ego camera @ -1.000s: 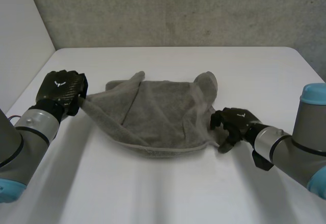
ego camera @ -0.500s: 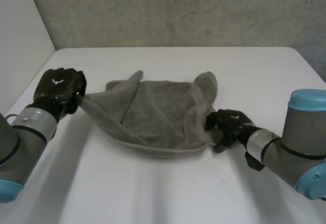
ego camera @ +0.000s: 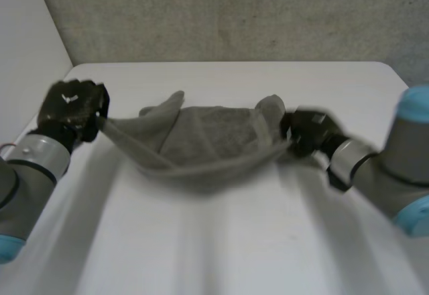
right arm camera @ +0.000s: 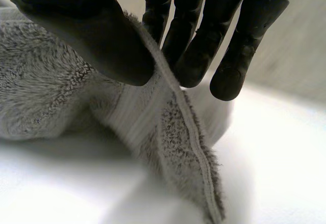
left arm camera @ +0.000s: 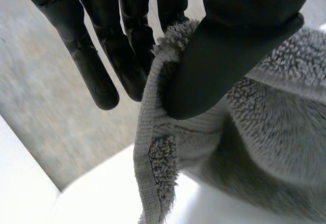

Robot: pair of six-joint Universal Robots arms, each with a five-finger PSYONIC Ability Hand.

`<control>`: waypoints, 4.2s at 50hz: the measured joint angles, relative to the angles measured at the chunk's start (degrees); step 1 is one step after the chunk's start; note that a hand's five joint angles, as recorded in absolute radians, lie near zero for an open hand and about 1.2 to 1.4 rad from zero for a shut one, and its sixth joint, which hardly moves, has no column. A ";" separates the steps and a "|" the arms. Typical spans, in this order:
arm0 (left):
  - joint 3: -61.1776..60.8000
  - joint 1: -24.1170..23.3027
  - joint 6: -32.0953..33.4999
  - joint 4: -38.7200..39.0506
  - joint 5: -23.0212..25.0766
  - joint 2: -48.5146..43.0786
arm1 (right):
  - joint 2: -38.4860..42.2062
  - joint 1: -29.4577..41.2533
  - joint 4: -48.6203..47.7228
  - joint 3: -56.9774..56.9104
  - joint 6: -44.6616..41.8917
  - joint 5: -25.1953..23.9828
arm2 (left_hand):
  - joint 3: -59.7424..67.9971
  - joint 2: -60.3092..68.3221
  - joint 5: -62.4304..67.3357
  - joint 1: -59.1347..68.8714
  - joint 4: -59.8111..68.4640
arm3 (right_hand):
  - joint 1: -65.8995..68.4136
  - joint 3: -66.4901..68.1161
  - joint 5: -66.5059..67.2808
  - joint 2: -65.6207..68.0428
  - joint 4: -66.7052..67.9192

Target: Fold the towel.

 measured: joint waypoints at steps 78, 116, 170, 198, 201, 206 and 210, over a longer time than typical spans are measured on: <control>19.88 1.99 -6.57 3.42 4.84 -16.95 | -3.41 0.79 -0.49 -13.28 -38.91 9.76 | 0.08 0.21 0.28 0.34 0.01 | 0.04 0.00 0.30 0.84 0.00; 10.59 4.08 6.77 3.31 6.24 -21.73 | 9.57 -3.84 7.21 -5.68 -27.94 10.73 | 0.08 0.21 0.28 0.32 0.01 | -26.91 -27.42 -27.61 -26.35 -27.43; 10.50 3.11 11.83 -13.21 5.99 -11.15 | -3.14 -13.03 27.87 -10.40 -52.59 0.59 | 0.08 0.21 0.28 0.32 0.02 | -0.35 0.07 -0.03 0.33 0.20; 40.82 -3.68 13.21 -5.32 -5.83 -40.94 | 19.87 -4.31 -2.16 -25.18 -52.58 11.79 | -6.84 -6.77 -6.39 -6.03 -7.02 | -5.82 -5.03 -5.22 -5.42 -4.90; 40.46 -3.98 13.38 -4.86 -5.83 -41.24 | 20.81 -4.31 -1.99 -25.51 -52.57 11.87 | -32.87 -33.12 -32.96 -33.09 -33.37 | -33.56 -33.55 -33.72 -33.61 -33.19; 39.88 -4.59 14.41 -4.91 -5.85 -41.51 | 21.72 -4.21 -1.72 -25.66 -52.36 12.54 | -57.74 -57.70 -46.95 -56.86 -57.87 | -61.62 -62.61 -63.29 -61.47 -61.95; 39.65 -4.92 15.30 -5.10 -5.88 -41.39 | 21.65 -4.12 -1.74 -25.42 -51.45 13.41 | -59.51 -59.45 -47.58 -58.59 -59.62 | -62.79 -63.09 -63.29 -61.77 -62.08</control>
